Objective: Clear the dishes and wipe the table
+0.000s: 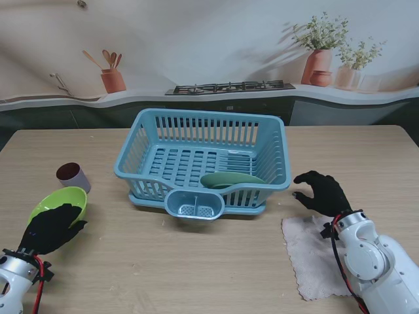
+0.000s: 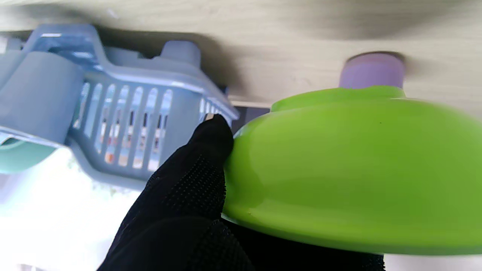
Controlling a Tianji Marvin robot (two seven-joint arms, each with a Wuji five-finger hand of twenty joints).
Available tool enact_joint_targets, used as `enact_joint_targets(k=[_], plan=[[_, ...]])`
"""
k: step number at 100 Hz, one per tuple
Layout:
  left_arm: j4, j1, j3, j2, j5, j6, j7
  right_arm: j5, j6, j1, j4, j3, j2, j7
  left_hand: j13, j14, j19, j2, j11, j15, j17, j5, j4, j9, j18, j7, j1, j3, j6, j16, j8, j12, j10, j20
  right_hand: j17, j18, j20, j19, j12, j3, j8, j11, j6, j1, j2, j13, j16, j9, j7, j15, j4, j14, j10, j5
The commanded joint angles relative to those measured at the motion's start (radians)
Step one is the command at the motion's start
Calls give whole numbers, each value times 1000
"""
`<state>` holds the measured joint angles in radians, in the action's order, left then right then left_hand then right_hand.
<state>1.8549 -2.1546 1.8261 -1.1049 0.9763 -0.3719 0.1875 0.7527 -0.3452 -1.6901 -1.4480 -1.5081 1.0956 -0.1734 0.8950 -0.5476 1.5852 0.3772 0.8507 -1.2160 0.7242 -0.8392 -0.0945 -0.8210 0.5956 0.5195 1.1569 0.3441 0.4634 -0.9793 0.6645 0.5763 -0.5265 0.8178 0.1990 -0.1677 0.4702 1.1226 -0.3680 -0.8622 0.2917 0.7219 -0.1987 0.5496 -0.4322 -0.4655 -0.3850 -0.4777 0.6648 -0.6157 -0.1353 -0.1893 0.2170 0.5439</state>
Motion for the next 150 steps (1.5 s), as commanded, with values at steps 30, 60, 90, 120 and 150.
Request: enact_joint_targets(k=[30,60,90,120,150], plan=[[24,74,12,2,-90,-67,-74,-2,-4,-4,2,3,2,10,26,-48,132,-33,31,-30,93,-32,1,-21,-39,49,134,132,-119,-30,27,14,-45,-40,-9,29,5,-16,8,6,12,-9,-8,-1,-6,23,3,10,-6,14,10,19,-6,4],[17,154,4,9,-158,-93,-140,-2,-3,-3,4,3,2,7,29,-44,130,-30,29,-15,84,-41,1,-28,-38,50,134,131,-125,-25,21,10,-42,-51,-8,25,6,-16,8,6,12,-9,-8,-1,-7,23,3,10,-7,14,10,19,-7,4],[-3,246,-8,17,-221,-125,-193,-5,0,-3,4,5,3,9,39,-37,137,-28,33,-17,89,-43,2,-33,-45,58,134,129,-132,-23,25,11,-37,-58,-8,27,5,-16,8,6,13,-10,-7,-1,-6,22,3,7,-6,14,10,20,-6,7],[21,319,-8,35,-311,-133,-311,-4,-4,-2,5,2,2,10,40,-37,140,-28,34,-17,89,-46,3,-37,-46,64,134,127,-139,-22,28,9,-33,-64,-9,26,5,-16,8,6,13,-10,-8,0,-7,22,4,7,-8,15,10,19,-5,7],[55,419,-40,65,-416,-106,-473,-5,-8,-2,5,-1,2,10,42,-30,142,-29,35,-16,88,-49,4,-41,-46,68,134,121,-145,-19,29,8,-27,-68,-9,26,5,-17,8,7,13,-10,-10,0,-7,21,3,6,-8,15,10,17,-5,8]])
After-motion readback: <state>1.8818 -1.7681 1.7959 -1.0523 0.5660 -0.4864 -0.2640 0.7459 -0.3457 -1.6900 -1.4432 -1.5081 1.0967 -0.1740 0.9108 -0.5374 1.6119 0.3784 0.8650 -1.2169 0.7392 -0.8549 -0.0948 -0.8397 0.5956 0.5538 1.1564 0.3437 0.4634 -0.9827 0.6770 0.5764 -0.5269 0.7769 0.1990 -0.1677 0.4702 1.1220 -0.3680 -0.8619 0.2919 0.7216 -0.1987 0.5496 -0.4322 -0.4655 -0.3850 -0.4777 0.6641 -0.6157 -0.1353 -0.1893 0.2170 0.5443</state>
